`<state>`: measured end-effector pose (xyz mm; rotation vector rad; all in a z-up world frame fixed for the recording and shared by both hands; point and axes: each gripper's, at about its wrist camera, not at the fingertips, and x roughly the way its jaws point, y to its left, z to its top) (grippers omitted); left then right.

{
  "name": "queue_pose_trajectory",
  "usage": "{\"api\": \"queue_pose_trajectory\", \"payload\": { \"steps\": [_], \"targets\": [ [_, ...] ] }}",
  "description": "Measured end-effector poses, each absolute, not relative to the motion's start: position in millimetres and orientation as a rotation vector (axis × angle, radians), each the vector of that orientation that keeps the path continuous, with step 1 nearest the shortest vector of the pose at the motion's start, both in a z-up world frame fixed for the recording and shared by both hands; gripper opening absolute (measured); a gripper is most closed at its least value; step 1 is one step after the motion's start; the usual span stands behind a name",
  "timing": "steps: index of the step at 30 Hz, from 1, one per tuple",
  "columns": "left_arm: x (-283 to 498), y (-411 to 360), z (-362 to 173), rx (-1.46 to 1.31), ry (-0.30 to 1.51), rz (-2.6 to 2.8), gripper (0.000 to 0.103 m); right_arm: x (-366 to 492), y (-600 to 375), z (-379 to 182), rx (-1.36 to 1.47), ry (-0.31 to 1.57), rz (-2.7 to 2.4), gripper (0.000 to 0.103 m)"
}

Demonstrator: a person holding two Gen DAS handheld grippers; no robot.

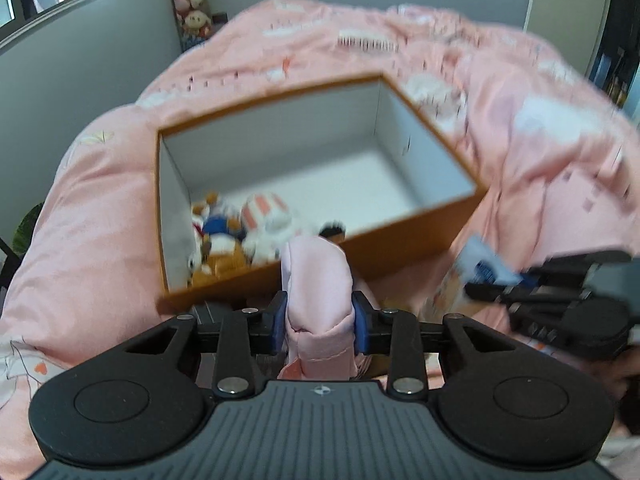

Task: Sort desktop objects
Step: 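Grasp the pink pouch with the left gripper while the right gripper holds the tube, then lower the pink pouch into the shoebox with the left gripper while the right carries the tube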

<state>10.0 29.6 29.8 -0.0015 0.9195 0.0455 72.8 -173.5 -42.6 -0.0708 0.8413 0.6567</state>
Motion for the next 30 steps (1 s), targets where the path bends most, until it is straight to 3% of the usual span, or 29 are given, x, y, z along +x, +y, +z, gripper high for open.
{"api": "queue_pose_trajectory", "payload": {
  "steps": [18, 30],
  "targets": [
    [15, 33, 93, -0.082, 0.735, -0.055, 0.036, 82, -187, 14, 0.018, 0.694, 0.704, 0.014],
    [45, 39, 108, -0.076, 0.676, -0.042, 0.036, 94, -186, 64, 0.160, 0.451, 0.656, 0.014]
  ]
}}
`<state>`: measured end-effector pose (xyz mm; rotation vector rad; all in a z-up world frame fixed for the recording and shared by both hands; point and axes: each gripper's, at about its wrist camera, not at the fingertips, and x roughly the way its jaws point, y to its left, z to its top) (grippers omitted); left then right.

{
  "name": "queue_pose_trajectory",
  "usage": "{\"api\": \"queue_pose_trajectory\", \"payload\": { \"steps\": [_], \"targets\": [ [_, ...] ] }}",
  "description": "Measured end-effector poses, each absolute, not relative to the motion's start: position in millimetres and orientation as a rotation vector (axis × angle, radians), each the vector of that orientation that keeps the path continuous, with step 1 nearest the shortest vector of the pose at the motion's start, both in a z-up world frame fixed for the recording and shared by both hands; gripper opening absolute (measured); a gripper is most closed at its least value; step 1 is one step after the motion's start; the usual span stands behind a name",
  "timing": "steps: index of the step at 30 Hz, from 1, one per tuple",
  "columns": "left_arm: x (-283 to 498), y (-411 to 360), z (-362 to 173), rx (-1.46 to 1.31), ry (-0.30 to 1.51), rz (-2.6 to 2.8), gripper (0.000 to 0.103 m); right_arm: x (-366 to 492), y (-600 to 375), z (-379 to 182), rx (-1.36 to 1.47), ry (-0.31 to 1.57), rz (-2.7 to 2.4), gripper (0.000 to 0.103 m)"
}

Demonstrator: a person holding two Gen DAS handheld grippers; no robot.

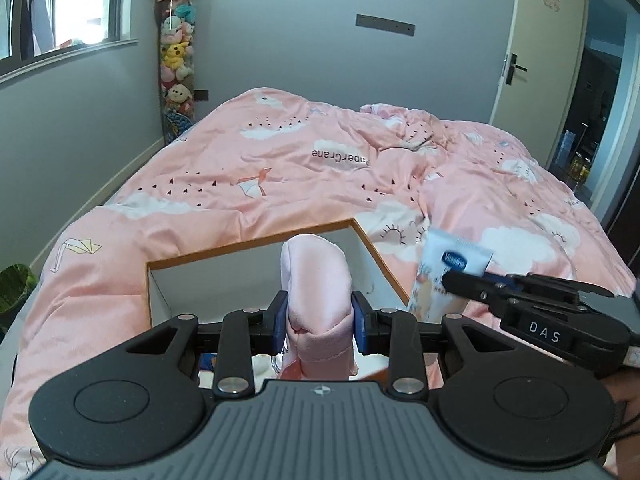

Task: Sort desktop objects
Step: 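Lower the pink pouch into the shoebox with the left gripper while the right carries the tube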

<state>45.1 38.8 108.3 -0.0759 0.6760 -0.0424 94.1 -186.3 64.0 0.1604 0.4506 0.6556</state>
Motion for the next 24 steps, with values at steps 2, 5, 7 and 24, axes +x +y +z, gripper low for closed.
{"api": "queue_pose_trajectory", "payload": {
  "steps": [2, 5, 7, 24],
  "targets": [
    [53, 39, 105, -0.071, 0.686, -0.042, 0.036, 97, -178, 63, 0.150, 0.416, 0.614, 0.014],
    [66, 40, 96, -0.071, 0.720, -0.049, 0.036, 101, -164, 54, 0.104, 0.386, 0.549, 0.014],
    [75, 42, 86, -0.087, 0.756, -0.059, 0.036, 104, -155, 44, 0.071, 0.382, 0.519, 0.014],
    [139, 53, 18, -0.237, 0.979, -0.124, 0.036, 124, -138, -10, 0.013, 0.522, 0.539, 0.014]
  ]
}}
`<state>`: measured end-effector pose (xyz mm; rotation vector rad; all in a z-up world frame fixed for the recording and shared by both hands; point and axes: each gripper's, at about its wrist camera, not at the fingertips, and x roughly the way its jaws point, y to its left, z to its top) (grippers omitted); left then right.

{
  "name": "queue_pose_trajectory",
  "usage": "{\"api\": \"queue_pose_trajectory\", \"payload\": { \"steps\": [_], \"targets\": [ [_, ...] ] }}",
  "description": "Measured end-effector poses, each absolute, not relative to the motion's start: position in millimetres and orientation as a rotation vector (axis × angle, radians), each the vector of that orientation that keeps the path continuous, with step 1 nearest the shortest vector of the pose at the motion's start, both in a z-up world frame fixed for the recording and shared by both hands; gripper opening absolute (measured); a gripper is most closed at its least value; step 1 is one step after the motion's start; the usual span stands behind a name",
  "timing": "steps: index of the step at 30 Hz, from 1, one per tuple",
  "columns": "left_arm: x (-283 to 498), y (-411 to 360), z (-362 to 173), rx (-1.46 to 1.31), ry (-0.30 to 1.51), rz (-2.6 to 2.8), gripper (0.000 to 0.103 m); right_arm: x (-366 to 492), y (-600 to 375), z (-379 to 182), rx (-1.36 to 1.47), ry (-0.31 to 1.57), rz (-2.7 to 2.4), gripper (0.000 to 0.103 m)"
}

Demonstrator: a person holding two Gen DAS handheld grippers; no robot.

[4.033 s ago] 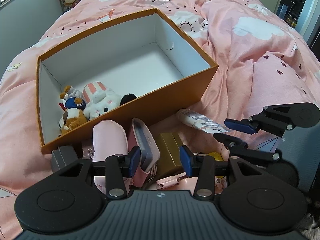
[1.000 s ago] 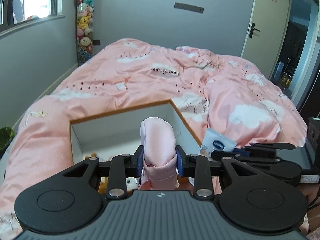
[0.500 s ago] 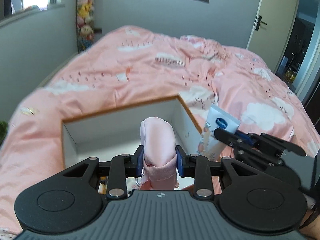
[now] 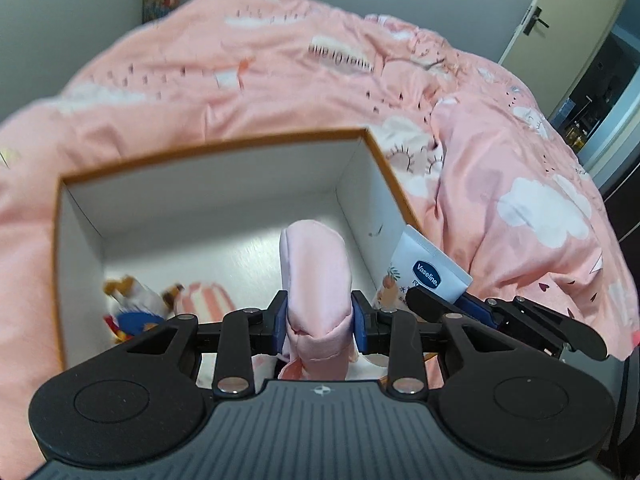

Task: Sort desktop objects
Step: 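Lower the pink pouch into the shoebox with the left gripper while the right carries the tube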

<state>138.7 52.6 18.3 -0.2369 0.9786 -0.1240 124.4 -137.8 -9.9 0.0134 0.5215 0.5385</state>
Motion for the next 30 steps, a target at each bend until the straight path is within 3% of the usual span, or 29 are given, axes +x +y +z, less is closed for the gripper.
{"api": "queue_pose_trajectory", "payload": {
  "steps": [18, 25, 29, 30],
  "targets": [
    [167, 63, -22, -0.276, 1.051, -0.106, 0.041, 146, -139, -35, 0.095, 0.667, 0.596, 0.014],
    [177, 72, -44, -0.342, 1.062, -0.059, 0.051, 145, -134, -36, 0.093, 0.664, 0.614, 0.014],
    [167, 74, -40, -0.362, 1.028, -0.070, 0.068, 146, -132, -36, 0.088, 0.667, 0.621, 0.014],
    [163, 75, -38, -0.366, 1.020, -0.066, 0.068, 146, -132, -36, 0.088, 0.668, 0.624, 0.014]
  ]
}}
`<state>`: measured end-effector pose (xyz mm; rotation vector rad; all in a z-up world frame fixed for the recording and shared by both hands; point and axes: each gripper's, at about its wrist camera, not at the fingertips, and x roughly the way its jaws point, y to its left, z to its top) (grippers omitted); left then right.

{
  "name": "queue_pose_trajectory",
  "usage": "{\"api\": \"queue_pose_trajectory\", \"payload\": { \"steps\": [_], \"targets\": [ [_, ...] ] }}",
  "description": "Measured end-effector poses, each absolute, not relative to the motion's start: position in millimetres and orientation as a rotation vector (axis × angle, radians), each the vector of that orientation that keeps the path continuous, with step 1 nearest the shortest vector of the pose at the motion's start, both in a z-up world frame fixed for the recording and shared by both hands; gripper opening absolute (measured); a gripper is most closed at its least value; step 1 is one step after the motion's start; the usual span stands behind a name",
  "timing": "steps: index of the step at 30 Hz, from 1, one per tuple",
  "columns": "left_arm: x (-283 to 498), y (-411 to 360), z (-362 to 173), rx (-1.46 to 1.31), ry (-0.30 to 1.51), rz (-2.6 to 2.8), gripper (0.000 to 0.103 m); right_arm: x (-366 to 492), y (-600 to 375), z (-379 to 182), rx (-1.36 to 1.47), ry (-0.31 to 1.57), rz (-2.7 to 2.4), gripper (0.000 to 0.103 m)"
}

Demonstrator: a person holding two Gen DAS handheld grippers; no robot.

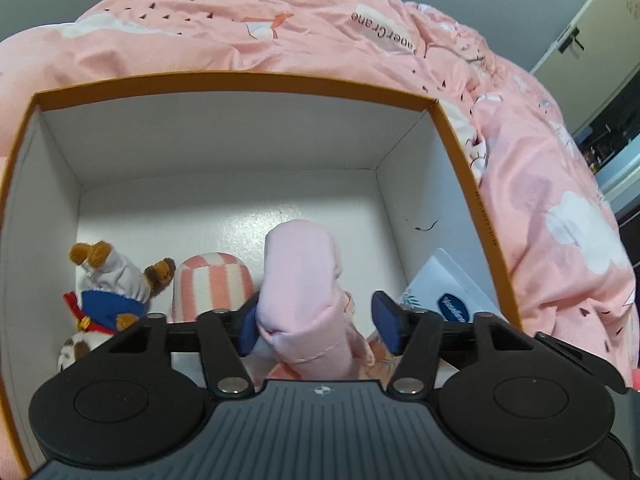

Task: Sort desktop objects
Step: 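Lower the pink pouch into the shoebox with the left gripper while the right carries the tube, then release the pouch and the tube into the shoebox with both grippers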

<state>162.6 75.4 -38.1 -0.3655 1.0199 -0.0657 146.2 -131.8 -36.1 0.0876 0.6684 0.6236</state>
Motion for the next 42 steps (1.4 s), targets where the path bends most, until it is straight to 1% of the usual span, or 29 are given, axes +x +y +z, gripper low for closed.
{"api": "queue_pose_trajectory", "payload": {
  "steps": [4, 12, 13, 14, 15, 16, 17, 22, 26, 30, 32, 35, 42],
  "targets": [
    [148, 81, -29, -0.368, 1.000, -0.047, 0.072, 147, -131, -37, 0.092, 0.678, 0.633, 0.014],
    [125, 79, -26, -0.378, 1.020, -0.091, 0.071, 147, -130, -38, 0.092, 0.681, 0.635, 0.014],
    [125, 77, -28, -0.366, 1.015, -0.086, 0.067, 147, -130, -38, 0.092, 0.681, 0.635, 0.014],
    [126, 75, -30, -0.356, 1.013, -0.079, 0.060, 147, -130, -38, 0.092, 0.682, 0.635, 0.014],
    [128, 73, -32, -0.348, 1.011, -0.075, 0.055, 147, -130, -38, 0.093, 0.682, 0.636, 0.014],
    [130, 72, -34, -0.348, 1.001, -0.073, 0.044, 147, -130, -38, 0.095, 0.683, 0.636, 0.014],
    [131, 71, -35, -0.347, 0.994, -0.079, 0.041, 147, -131, -37, 0.095, 0.683, 0.634, 0.014],
    [141, 61, -36, -0.346, 0.934, -0.089, 0.041, 146, -129, -35, 0.068, 0.682, 0.613, 0.014],
    [151, 48, -43, -0.307, 0.937, -0.102, 0.041, 148, -131, -34, 0.074, 0.690, 0.607, 0.014],
    [155, 46, -45, -0.317, 0.934, -0.118, 0.036, 151, -143, -31, 0.109, 0.686, 0.566, 0.014],
    [158, 49, -42, -0.334, 0.963, -0.110, 0.032, 152, -148, -29, 0.121, 0.677, 0.555, 0.014],
    [163, 59, -36, -0.395, 1.027, -0.121, 0.029, 155, -154, -24, 0.132, 0.663, 0.562, 0.014],
    [177, 77, -28, -0.455, 1.161, -0.152, 0.028, 165, -149, -17, 0.126, 0.654, 0.637, 0.014]
  ]
}}
